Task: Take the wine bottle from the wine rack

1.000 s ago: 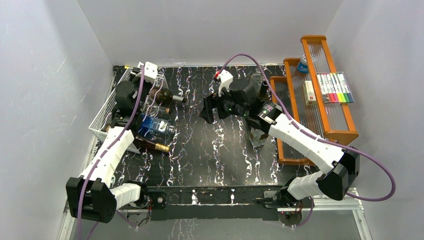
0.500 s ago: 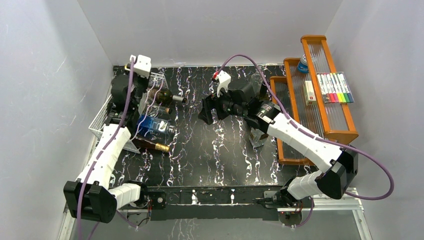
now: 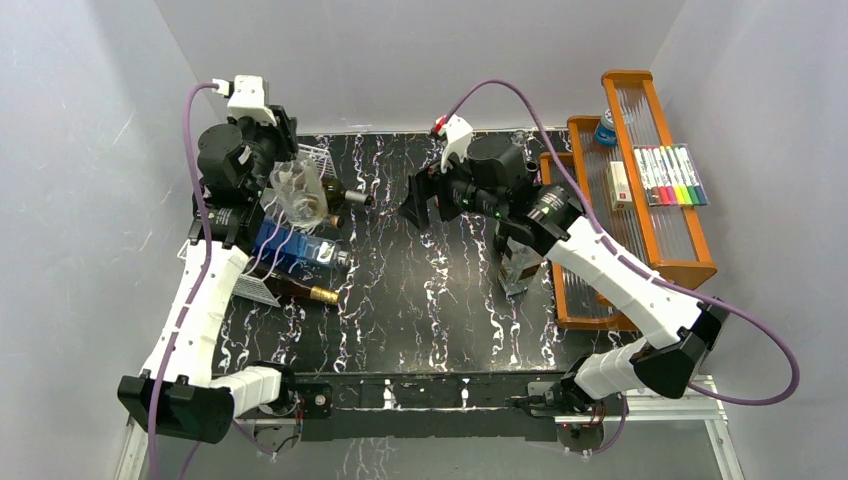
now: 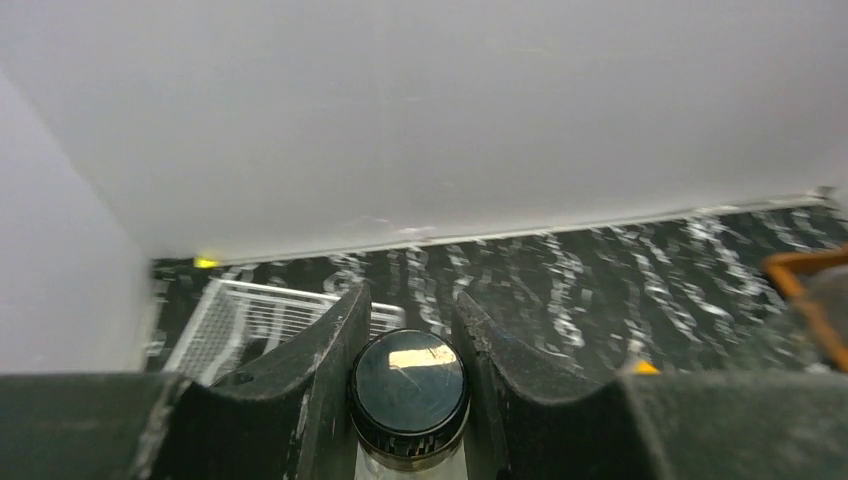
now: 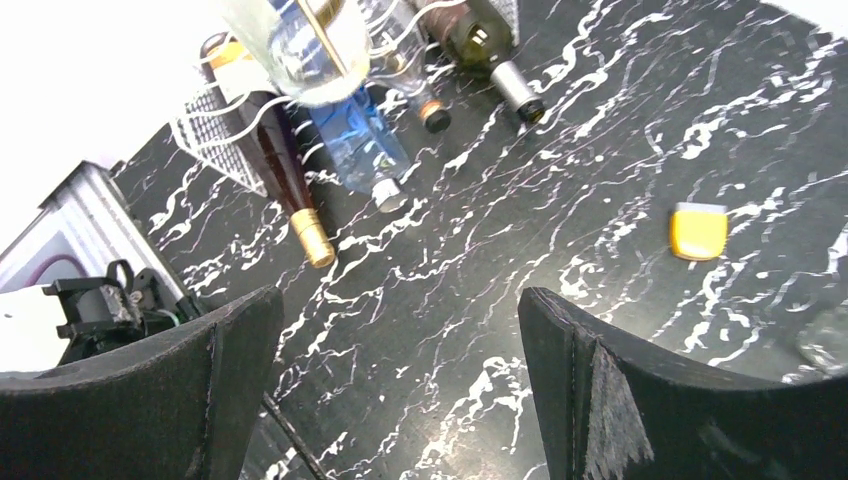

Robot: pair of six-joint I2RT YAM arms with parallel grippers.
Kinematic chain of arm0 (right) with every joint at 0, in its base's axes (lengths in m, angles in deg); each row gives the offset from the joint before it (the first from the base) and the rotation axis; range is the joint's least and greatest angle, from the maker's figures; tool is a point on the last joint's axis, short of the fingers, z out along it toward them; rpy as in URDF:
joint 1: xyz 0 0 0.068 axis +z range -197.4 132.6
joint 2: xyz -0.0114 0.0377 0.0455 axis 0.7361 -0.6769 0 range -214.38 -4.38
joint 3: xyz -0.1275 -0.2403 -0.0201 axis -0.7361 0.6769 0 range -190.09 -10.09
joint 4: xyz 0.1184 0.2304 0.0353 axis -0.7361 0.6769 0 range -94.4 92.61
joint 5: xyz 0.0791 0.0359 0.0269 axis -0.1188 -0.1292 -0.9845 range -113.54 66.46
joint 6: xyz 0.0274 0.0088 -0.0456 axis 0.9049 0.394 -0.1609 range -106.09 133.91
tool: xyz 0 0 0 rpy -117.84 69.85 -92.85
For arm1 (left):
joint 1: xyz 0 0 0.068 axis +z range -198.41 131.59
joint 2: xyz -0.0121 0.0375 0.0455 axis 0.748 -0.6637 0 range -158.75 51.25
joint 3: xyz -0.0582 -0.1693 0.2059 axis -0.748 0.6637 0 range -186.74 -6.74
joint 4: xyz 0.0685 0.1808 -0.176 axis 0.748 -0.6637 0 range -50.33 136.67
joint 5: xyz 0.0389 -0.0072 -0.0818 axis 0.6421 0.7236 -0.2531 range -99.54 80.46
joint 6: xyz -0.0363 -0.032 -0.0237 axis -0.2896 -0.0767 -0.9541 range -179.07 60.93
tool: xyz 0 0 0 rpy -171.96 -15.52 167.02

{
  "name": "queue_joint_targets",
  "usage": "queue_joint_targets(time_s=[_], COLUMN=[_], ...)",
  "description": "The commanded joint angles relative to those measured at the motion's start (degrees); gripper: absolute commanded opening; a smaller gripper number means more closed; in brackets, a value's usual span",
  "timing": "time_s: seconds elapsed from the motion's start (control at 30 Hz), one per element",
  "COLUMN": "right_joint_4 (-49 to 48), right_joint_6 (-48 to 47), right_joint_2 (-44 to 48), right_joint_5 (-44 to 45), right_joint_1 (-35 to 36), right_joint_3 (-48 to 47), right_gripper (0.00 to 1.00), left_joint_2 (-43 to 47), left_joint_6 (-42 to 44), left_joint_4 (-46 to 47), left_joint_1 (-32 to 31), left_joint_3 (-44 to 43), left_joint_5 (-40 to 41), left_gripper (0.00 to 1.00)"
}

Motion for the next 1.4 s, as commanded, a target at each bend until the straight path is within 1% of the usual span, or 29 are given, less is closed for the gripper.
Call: queue_joint_targets(time_s=[0.0, 0.1, 0.17, 0.43, 0.57, 0.67, 0.8, 0.9, 1.1, 1.27, 1.37], right_joint_4=[3.69, 6.2, 6.82, 5.68, 4.4, 3.62, 3.14, 2.45, 1.41, 1.13, 1.15], right_joint_6=[-3.15, -4.48, -4.83, -3.68, -3.59, -3.67, -3.6, -3.72, -4.11, -4.25, -4.2], right_joint_2=[1.97, 2.13, 2.7, 7.04, 9.47, 11.47, 14.15, 16.51, 19.4, 20.57, 21.22], right_joint_5=[6.66, 10.47, 12.44, 16.29, 16.65, 16.72, 17.75, 19.09, 20.78, 21.09, 21.71], right_joint_1=[-0.33, -0.35, -0.48, -0.86, -0.93, -0.97, -0.94, -0.94, -0.94, -0.94, -0.96], right_joint_3=[-7.23, -10.33, -10.86, -9.42, -8.32, -7.15, -5.44, -3.73, -1.62, -0.24, 0.65], right_gripper=[0.98, 0.98, 0.98, 0.98, 0.98, 0.98, 0.98, 0.98, 0.98, 0.98, 0.98], left_joint_2=[-0.89, -2.98, -4.73, -13.7, -19.79, -24.12, -29.04, -32.36, -36.88, -40.39, -41.86], left_joint_6=[-12.39, -16.37, -17.2, -14.41, -9.64, -7.22, -6.33, -4.7, -4.56, -3.92, -3.39], left_joint_4=[7.62, 12.12, 13.68, 19.5, 22.67, 24.41, 25.97, 25.16, 29.09, 33.53, 36.32], left_joint_1=[-0.33, -1.3, -4.16, -18.55, -25.67, -29.03, -30.72, -31.9, -33.28, -33.44, -33.74], left_joint_3=[-3.36, -1.49, -1.26, -0.63, -1.71, -3.62, -6.3, -9.28, -12.05, -14.57, -14.46], left_joint_5=[-11.95, -16.2, -17.09, -13.96, -11.66, -10.01, -9.66, -9.21, -7.76, -9.75, -11.42], left_gripper=[0.0, 0.0, 0.0, 0.0, 0.0, 0.0, 0.0, 0.0, 0.0, 0.0, 0.0])
